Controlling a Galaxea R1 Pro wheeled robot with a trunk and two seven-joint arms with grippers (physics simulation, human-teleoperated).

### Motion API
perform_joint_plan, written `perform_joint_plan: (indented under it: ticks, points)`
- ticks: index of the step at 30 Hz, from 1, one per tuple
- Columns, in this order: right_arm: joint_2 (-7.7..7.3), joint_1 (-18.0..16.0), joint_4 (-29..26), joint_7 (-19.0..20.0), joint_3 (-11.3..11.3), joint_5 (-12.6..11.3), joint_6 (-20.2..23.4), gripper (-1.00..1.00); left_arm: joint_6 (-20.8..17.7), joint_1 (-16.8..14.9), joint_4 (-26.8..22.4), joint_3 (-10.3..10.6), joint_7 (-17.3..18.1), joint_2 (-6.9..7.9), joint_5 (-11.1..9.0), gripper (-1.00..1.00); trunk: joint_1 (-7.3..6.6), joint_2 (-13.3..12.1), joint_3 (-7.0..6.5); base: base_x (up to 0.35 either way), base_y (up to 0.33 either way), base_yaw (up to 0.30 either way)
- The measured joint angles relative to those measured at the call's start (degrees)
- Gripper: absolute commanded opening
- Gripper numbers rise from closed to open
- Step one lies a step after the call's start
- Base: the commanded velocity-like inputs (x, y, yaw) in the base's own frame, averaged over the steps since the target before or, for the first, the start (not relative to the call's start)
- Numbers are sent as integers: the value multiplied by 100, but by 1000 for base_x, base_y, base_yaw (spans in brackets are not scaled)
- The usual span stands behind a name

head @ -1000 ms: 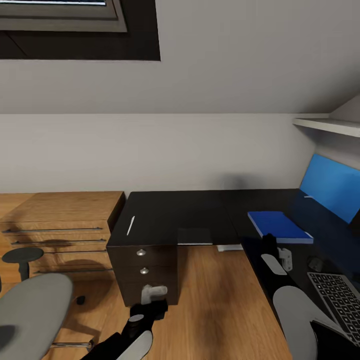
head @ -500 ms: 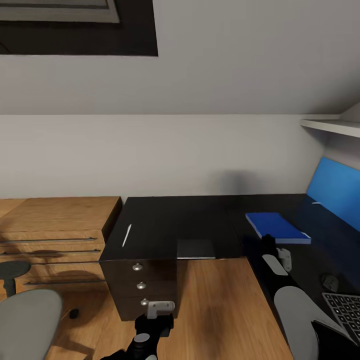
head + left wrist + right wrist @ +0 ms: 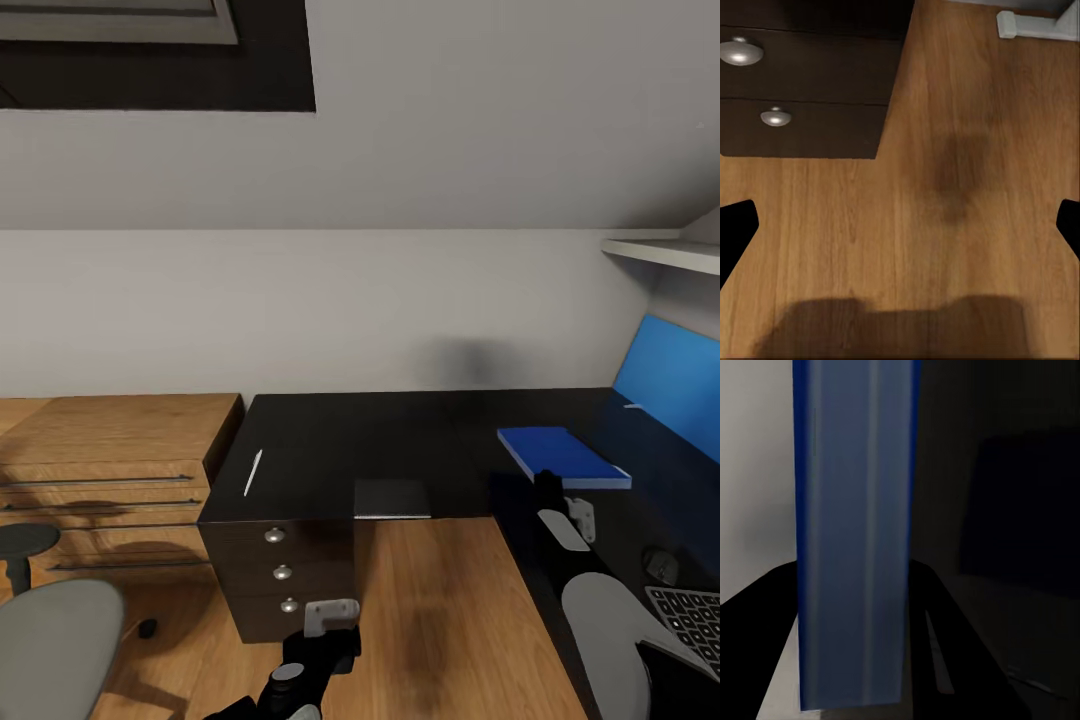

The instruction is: In the bedroom, organize the workspace by keeping the computer under the desk, ensuring the monitor is on the desk, placing the keyboard on the desk next to the monitor, placing the mouse on the desk next to the keyboard, moving the folder from the swivel chair onto the desk next to the mouse, stacking the notebook on top of the folder with the pen on top of the notebook, and positioning the swivel chair next to the desk.

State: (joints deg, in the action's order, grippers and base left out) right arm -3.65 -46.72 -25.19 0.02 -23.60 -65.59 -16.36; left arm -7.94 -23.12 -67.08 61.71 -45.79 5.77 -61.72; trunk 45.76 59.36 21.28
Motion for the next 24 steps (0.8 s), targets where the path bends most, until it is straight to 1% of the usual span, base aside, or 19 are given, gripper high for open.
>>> perform_joint_plan:
  ticks: [5, 8, 9, 10, 11, 12, 13, 21, 24]
  points:
    - [-44, 0, 169, -169, -12, -21, -20, -100, 3, 0, -41, 1, 0, 15, -67, 100, 0, 0, 0, 0, 0, 0]
    - [-59, 0, 201, -201, -14, -28, -25, -100, 7, 0, -172, 3, -6, 16, -77, 100, 0, 0, 0, 0, 0, 0]
    - [-58, -1, 180, -178, -94, -113, -20, -100, 8, 0, -227, 3, -9, 17, -88, 100, 0, 0, 0, 0, 0, 0]
    - [-58, -1, 167, -166, -124, -175, -19, -100, 8, 0, -234, 4, -9, 17, -90, 100, 0, 0, 0, 0, 0, 0]
    - [-58, 0, 157, -158, -156, -278, -15, -100, 8, 0, -238, 4, -9, 17, -92, 100, 21, 39, 17, 0, 0, 0]
    - [-63, 0, 152, -148, -180, -440, -5, -100, 8, 0, -242, 4, -9, 17, -93, 100, 43, 79, 35, 0, 0, 0]
    - [-61, 0, 152, -144, -183, -477, -3, -100, 7, 0, -243, 4, -9, 17, -93, 100, 65, 119, 53, 0, 0, 0]
    - [-58, 0, 153, -140, -178, -517, -1, -100, 0, 0, -243, 9, -9, 11, -98, 100, 241, 440, 197, 0, 0, 0]
    - [-58, 0, 153, -140, -180, -516, -4, -100, -1, 0, -243, 12, -9, 9, -147, 100, 307, 560, 251, 0, 0, 0]
